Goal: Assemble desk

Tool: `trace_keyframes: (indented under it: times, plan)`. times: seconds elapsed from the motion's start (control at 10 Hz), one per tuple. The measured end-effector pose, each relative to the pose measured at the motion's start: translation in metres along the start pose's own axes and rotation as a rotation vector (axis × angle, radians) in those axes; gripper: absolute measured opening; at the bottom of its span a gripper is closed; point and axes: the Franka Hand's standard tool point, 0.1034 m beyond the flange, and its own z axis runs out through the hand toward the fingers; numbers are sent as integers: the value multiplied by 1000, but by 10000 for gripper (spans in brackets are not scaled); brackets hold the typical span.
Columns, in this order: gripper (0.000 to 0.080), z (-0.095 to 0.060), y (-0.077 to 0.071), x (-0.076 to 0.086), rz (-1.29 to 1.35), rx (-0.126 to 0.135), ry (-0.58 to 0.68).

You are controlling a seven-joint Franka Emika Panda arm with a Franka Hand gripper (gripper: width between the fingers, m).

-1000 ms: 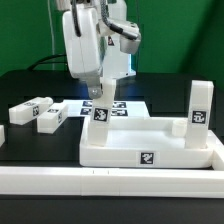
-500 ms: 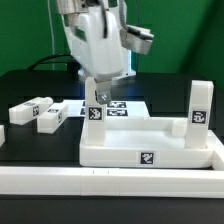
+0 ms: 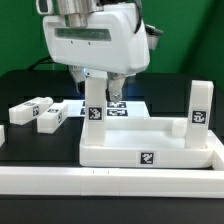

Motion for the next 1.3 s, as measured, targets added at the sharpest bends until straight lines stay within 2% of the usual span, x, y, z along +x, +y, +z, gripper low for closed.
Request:
trace_keyframes:
  times: [0.2,0.4,0.5,1.1,1.2,1.3]
  plan:
    - [649,0,-1,0,-196,-8,5]
    - [649,1,-3,-1,-399,-34,13]
    - [649,2,-2,-2,-493,-39,19]
    - [649,5,1,0,-821,-45,29]
    - [522,5,0,0,-808,-43,29]
    - [522,5,0,0,-808,-43,29]
